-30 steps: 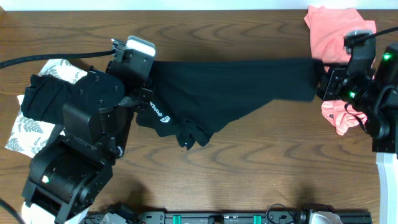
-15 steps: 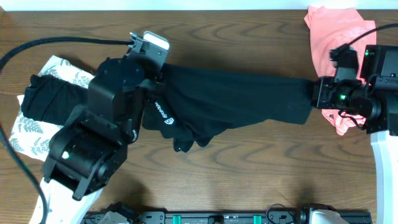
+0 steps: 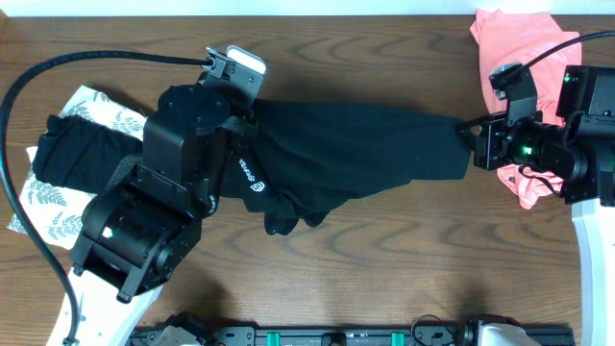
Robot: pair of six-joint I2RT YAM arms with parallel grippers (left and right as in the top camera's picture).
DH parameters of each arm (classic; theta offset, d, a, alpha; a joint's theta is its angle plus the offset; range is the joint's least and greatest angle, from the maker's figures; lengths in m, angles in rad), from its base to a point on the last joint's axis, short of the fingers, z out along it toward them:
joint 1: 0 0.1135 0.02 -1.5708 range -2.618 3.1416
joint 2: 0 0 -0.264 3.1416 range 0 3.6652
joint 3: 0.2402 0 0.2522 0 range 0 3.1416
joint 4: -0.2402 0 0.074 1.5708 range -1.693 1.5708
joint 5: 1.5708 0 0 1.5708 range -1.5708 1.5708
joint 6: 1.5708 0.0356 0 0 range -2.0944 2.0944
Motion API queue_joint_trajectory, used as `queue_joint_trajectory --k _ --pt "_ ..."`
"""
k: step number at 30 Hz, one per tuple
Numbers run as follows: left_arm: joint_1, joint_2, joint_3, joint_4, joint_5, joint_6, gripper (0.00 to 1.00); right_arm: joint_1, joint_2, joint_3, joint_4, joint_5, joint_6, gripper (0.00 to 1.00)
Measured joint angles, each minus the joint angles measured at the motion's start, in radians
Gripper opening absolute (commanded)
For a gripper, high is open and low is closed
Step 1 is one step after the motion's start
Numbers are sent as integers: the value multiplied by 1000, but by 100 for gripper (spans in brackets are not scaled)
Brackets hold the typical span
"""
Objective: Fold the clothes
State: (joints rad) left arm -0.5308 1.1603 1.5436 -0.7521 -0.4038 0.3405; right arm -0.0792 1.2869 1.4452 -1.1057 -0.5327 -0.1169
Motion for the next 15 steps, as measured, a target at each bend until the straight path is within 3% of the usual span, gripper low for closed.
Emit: queue_joint_trajectory --k 5,15 --pt "0 0 0 0 0 0 10 0 5 0 -3 68 74 1" --pt "0 13 0 -28 8 -9 10 0 63 0 -105 419 328 1"
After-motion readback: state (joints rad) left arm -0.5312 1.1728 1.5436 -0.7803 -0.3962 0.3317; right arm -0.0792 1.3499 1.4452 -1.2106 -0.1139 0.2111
